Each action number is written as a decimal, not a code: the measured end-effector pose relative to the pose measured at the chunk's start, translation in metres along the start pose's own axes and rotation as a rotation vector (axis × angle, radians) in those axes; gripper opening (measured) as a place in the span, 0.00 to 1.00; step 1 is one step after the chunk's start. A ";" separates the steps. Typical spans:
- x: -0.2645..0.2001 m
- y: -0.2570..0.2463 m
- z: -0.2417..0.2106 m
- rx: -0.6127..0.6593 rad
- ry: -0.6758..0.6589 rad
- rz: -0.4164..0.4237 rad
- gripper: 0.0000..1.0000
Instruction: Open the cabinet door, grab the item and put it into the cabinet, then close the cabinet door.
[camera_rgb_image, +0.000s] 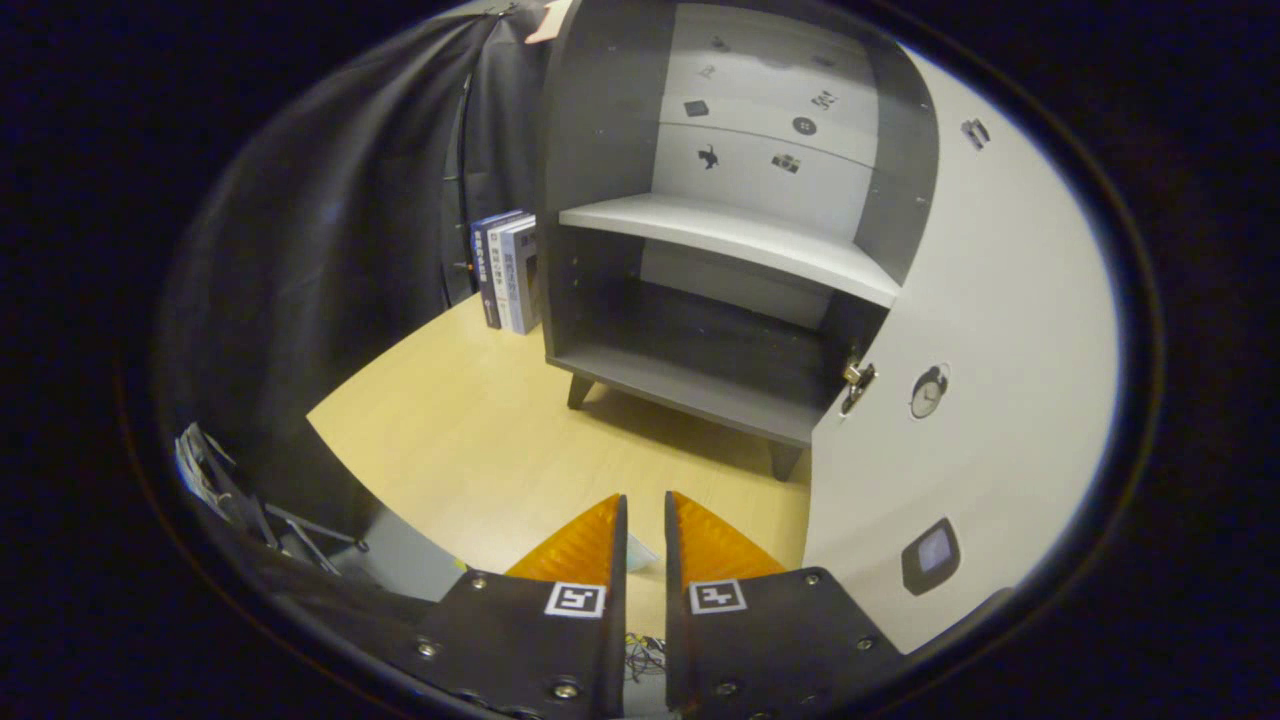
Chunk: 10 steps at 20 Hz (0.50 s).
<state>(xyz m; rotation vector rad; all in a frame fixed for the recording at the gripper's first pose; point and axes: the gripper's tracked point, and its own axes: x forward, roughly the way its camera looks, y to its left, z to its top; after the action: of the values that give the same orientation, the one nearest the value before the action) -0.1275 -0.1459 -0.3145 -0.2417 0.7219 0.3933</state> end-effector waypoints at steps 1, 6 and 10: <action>0.007 0.000 -0.005 -0.018 0.019 0.018 0.16; 0.040 0.005 -0.033 -0.095 0.131 0.099 0.26; 0.062 0.005 -0.061 -0.109 0.232 0.136 0.26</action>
<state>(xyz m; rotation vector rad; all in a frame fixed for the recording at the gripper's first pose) -0.1229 -0.1461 -0.4016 -0.3459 0.9491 0.5405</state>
